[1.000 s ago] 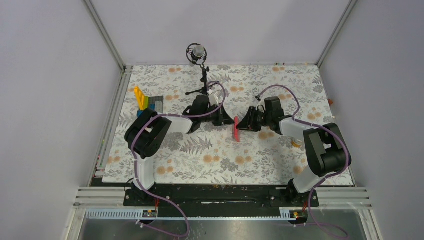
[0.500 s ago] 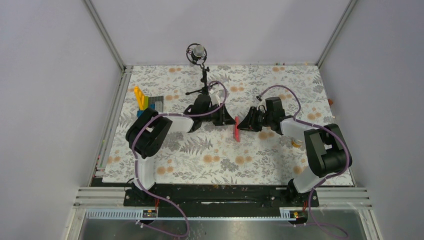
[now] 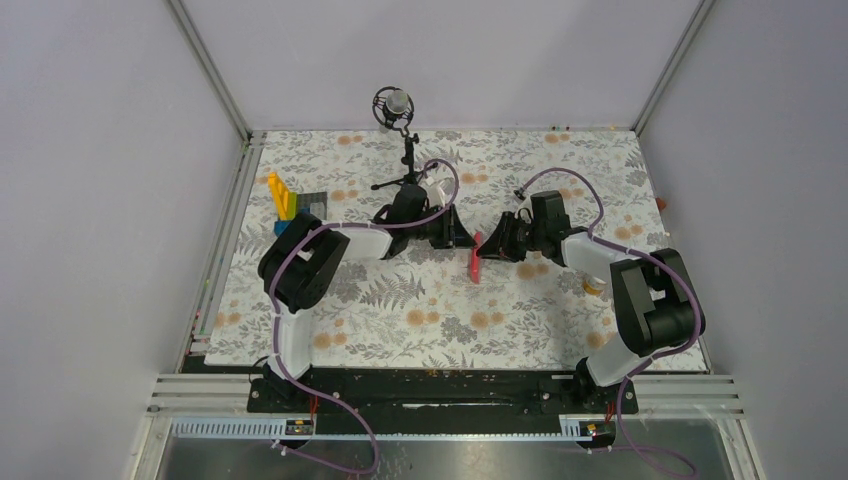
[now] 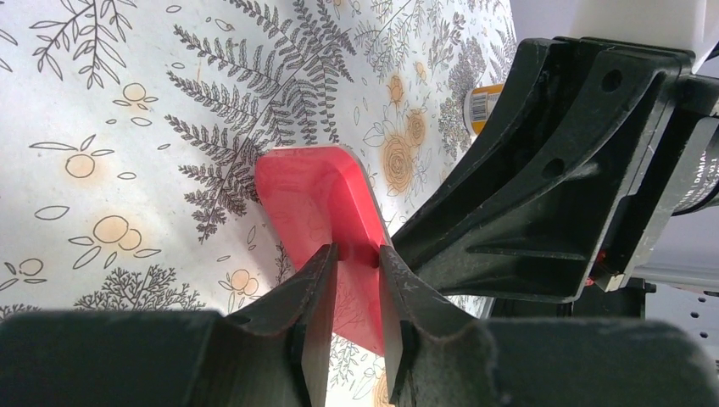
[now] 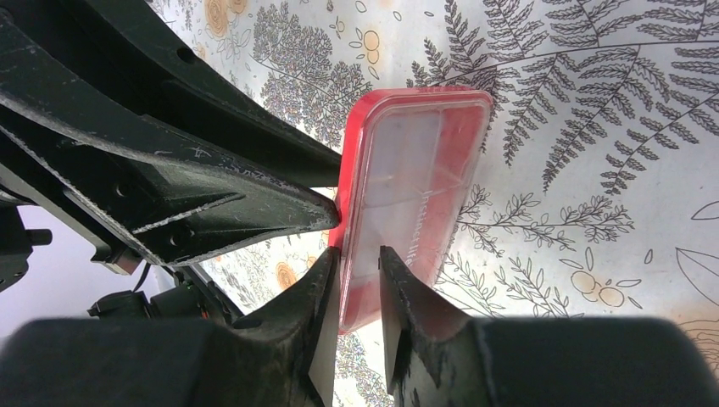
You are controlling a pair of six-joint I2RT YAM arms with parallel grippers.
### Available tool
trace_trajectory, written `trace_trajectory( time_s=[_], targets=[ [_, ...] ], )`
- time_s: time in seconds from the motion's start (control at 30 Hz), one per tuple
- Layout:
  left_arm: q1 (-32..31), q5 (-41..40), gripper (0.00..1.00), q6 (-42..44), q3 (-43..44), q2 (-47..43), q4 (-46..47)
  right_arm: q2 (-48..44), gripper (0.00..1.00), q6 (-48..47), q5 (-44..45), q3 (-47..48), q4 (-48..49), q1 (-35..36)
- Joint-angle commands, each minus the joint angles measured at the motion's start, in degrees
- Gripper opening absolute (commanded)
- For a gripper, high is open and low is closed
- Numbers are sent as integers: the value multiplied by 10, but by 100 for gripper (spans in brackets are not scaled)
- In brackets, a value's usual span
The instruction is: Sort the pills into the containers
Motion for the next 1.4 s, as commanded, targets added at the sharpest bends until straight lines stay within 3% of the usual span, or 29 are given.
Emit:
trace_trajectory(
  time_s=[0.0, 0.13, 0.3, 0.5, 0.77, 0.87, 1.17, 1.27, 1.37],
  targets=[
    [-30, 13, 24, 42, 1, 30, -87, 20, 7, -29, 76, 4, -46, 7],
    [-36, 6, 24, 65, 10, 31, -119, 20, 17, -28, 82, 5, -46, 7],
    [-37, -5, 22, 75, 15, 31, -141, 14, 23, -34, 85, -1, -44, 7],
    [-38, -24, 19, 77, 17, 31, -155, -8, 52, -23, 85, -14, -22, 7],
    [-38, -35, 17, 77, 17, 27, -163, -5, 47, -9, 102, -18, -22, 6],
    [-38, -46, 17, 75, 13, 20, -164, -12, 56, -15, 119, -12, -37, 6],
    [-18, -161, 16, 48, -58, -63, -127, -49, 93, -102, 339, 49, -205, 92],
    [-6, -190, 18, 39, -96, -107, -103, -36, 98, -109, 386, 62, -226, 123],
    [6, -206, 27, 29, -134, -145, -79, -22, 99, -118, 408, 77, -233, 151]
  ],
)
